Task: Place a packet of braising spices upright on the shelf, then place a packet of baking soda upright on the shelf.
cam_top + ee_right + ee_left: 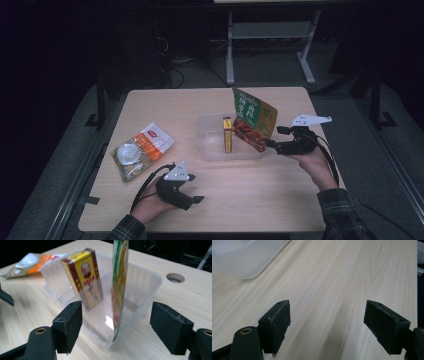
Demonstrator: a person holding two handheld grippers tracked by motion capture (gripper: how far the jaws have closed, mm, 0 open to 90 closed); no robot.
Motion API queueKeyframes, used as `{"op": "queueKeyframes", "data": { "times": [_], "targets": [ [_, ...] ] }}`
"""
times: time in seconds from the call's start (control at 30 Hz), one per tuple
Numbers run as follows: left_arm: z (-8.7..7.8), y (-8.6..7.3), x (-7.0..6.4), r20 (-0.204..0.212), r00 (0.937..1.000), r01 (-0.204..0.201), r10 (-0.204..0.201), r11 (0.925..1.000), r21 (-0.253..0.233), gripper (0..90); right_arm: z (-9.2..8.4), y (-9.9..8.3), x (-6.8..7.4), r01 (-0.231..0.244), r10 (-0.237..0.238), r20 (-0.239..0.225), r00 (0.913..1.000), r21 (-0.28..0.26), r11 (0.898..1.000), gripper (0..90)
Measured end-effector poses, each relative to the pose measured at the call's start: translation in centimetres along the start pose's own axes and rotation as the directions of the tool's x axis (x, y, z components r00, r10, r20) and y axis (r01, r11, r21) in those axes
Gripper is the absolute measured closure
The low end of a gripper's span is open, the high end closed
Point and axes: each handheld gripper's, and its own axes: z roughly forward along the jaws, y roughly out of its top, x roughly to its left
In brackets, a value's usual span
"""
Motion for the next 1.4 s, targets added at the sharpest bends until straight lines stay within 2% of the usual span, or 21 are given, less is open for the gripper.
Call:
{"op": "queueKeyframes", "data": {
  "times": [0.1, 0.27, 0.43, 0.47, 0.63, 0.77, 1.03, 1.2, 1.3, 1.4],
  "targets": [
    [0.0, 0.0, 0.0, 0.001, 1.0000, 0.001, -0.001, 1.0000, 0.000, 20.8, -0.3, -0.9, 0.4, -0.004, 0.004, -0.009, 1.0000, 0.014, 1.000, 25.7],
    [-0.2, -0.1, 0.2, -0.004, 1.0000, 0.006, -0.006, 1.0000, -0.005, 20.9, -0.7, -2.7, 1.4, 0.017, -0.016, -0.019, 0.9997, 0.060, 0.998, 25.7],
    [-0.9, 0.0, 0.8, -0.034, 0.9994, 0.001, -0.001, 0.9999, 0.012, 20.9, -1.1, -4.5, 2.5, 0.013, -0.009, -0.040, 0.9992, 0.090, 0.996, 25.7],
    [-1.1, -0.1, 0.9, -0.037, 0.9992, 0.013, -0.013, 0.9999, 0.011, 20.9, -1.2, -4.9, 2.8, 0.016, -0.011, -0.047, 0.9988, 0.103, 0.995, 25.7],
    [-2.4, -0.2, 2.0, -0.071, 0.9973, 0.022, -0.021, 0.9996, 0.016, 21.3, -1.6, -6.7, 4.0, 0.027, -0.019, -0.061, 0.9980, 0.134, 0.991, 25.9],
    [-3.8, -0.4, 3.3, -0.101, 0.9947, 0.022, -0.019, 0.9994, 0.025, 21.2, -2.3, -7.8, 4.6, 0.016, -0.007, -0.067, 0.9978, 0.145, 0.989, 25.8],
    [-6.9, -1.4, 6.5, -0.146, 0.9880, 0.055, -0.051, 0.9982, 0.024, 21.1, -3.5, -9.2, 4.7, -0.002, 0.012, -0.070, 0.9975, 0.143, 0.990, 25.8],
    [-9.1, -2.0, 8.7, -0.180, 0.9796, 0.088, -0.088, 0.9961, -0.008, 20.4, -3.4, -9.5, 4.9, -0.002, 0.014, -0.071, 0.9974, 0.164, 0.986, 25.8],
    [-10.1, -2.3, 9.8, -0.201, 0.9763, 0.081, -0.081, 0.9967, -0.010, 19.2, -3.0, -9.5, 5.1, 0.005, 0.011, -0.088, 0.9961, 0.180, 0.984, 25.8],
    [-10.9, -2.7, 11.2, -0.228, 0.9678, 0.107, -0.107, 0.9942, -0.013, 19.0, -2.8, -9.5, 5.2, 0.018, 0.001, -0.096, 0.9954, 0.189, 0.982, 25.8]
  ]
}}
